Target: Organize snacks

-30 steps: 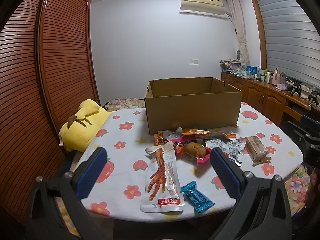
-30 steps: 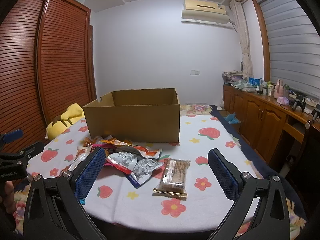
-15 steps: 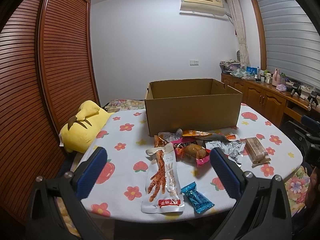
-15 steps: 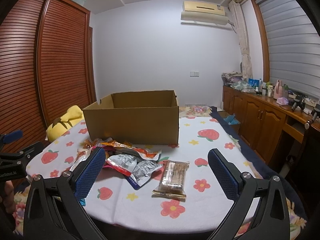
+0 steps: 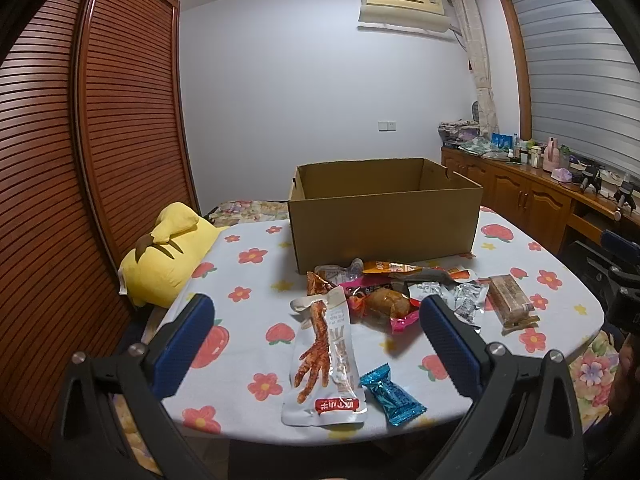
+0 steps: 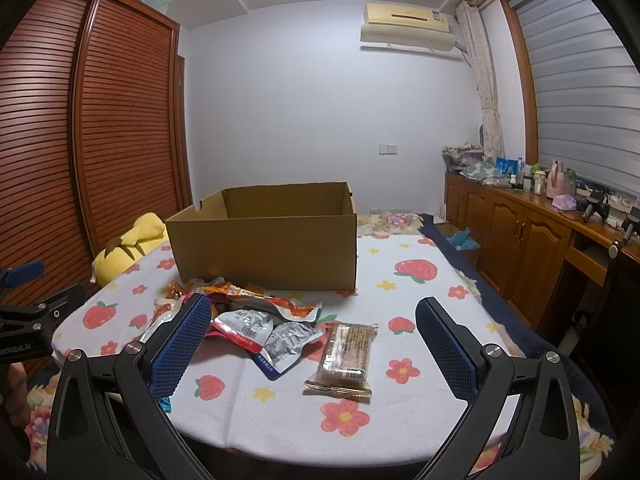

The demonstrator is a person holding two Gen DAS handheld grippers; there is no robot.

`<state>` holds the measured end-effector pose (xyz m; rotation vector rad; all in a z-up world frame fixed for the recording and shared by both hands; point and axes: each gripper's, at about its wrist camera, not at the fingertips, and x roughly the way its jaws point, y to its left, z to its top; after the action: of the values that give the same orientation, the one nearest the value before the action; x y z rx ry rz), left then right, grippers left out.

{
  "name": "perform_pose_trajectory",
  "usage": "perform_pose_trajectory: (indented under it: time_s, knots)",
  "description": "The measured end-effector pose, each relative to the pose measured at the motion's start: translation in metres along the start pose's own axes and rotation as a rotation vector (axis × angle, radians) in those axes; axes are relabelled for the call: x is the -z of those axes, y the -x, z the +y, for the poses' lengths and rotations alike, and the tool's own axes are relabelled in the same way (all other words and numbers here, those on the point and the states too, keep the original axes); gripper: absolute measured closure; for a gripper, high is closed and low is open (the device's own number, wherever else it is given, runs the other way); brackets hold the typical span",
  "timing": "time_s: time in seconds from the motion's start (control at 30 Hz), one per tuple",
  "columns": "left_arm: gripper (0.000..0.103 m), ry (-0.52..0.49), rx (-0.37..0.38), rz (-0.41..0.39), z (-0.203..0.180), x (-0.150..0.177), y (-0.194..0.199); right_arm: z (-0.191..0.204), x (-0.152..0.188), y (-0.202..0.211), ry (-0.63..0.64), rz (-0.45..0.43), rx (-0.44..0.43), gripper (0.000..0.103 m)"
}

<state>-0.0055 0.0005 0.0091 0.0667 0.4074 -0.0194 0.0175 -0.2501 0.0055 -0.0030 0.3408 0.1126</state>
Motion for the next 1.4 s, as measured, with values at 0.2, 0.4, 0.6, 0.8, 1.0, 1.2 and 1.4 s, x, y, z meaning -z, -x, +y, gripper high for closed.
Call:
perform_pose_trajectory:
  time_s: [0.2,0.4,0.6,0.8,1.0,1.2,1.4]
  knots:
    - [0.000,0.002,-0.001,-0.003,0.000,0.000,0.001,0.000,-0.001,0.000,-0.001,-0.003,0.000,0.000]
    - [0.000,0.005,-0.002,-0.011,0.002,-0.002,0.003,-0.001,-0.003,0.003,-0.002,-0.007,0.001,0.000]
    - [0.000,0.006,-0.001,-0.016,0.003,-0.004,0.005,-0.001,-0.002,0.003,-0.003,-0.009,0.002,0.000]
    - [0.000,0.006,0.000,-0.016,0.003,-0.003,0.007,-0.002,-0.003,0.003,-0.003,-0.010,0.003,0.000]
    - [0.000,0.006,0.003,-0.010,0.002,-0.003,0.007,-0.002,-0.002,0.004,-0.004,-0.010,0.002,0.000]
    - [0.000,0.014,0.014,0.007,0.004,-0.001,0.002,-0.001,-0.002,0.003,-0.003,0.000,0.002,0.000]
    - [0.000,0.025,0.062,0.084,0.012,0.010,-0.024,-0.005,0.007,-0.013,0.022,0.063,-0.016,0.000]
